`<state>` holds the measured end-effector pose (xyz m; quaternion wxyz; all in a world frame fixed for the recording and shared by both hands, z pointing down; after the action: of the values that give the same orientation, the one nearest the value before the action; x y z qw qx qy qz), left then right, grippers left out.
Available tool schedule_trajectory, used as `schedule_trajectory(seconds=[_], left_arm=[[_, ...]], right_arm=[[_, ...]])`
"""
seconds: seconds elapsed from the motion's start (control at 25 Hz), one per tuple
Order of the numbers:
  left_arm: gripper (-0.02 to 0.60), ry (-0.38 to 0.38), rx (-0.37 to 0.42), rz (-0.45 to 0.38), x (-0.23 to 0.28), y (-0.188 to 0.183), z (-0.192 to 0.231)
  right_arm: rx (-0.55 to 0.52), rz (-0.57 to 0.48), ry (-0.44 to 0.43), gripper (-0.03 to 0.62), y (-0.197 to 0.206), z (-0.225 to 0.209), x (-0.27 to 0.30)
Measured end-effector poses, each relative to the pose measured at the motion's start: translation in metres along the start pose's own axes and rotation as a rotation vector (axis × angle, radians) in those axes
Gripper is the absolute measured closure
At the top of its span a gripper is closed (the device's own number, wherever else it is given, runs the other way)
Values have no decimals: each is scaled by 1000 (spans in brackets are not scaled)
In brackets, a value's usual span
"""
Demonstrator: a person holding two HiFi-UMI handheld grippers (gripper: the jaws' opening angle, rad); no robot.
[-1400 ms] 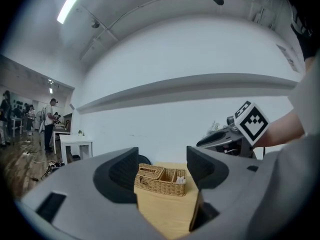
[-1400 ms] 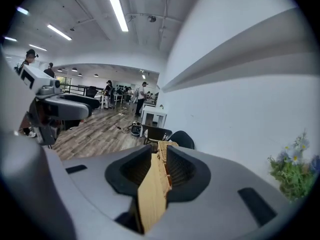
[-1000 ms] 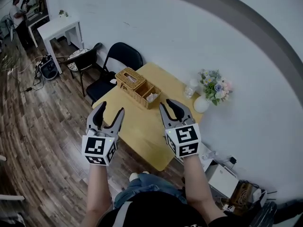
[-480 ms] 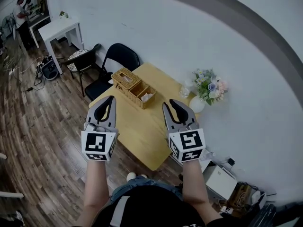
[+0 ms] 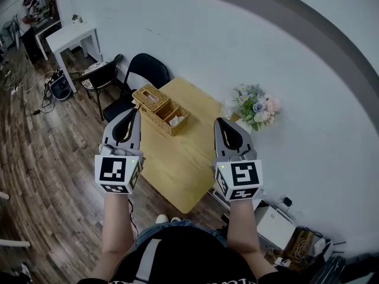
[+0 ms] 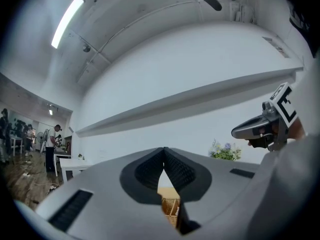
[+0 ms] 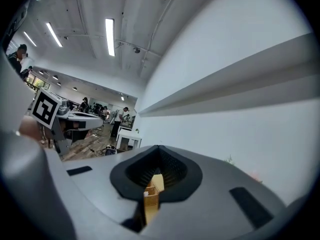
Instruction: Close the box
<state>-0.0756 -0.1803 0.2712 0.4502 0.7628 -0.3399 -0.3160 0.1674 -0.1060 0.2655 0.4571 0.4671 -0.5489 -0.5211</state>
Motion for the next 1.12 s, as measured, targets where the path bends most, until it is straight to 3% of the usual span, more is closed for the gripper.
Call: schedule_trajectory(seconds=[0.32, 1.12], left_arm=[[569, -26, 32, 20, 5, -2, -2], [569, -51, 94, -22, -6, -12, 4]], right_arm=[[-33, -34, 9, 579, -5, -21, -7], [-38, -84, -19, 579, -10, -14, -6]])
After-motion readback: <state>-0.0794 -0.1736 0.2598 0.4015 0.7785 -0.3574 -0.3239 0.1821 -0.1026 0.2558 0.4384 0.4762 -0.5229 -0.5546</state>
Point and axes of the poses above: the fingertips, and each gripper's own axes: x forward along the fingers, z to its left, y out of its underside, the point moved 7 cm from there along -x, backward along the fingers, and after that the axes turned 15 degrees about x, right-handed, at the moved point
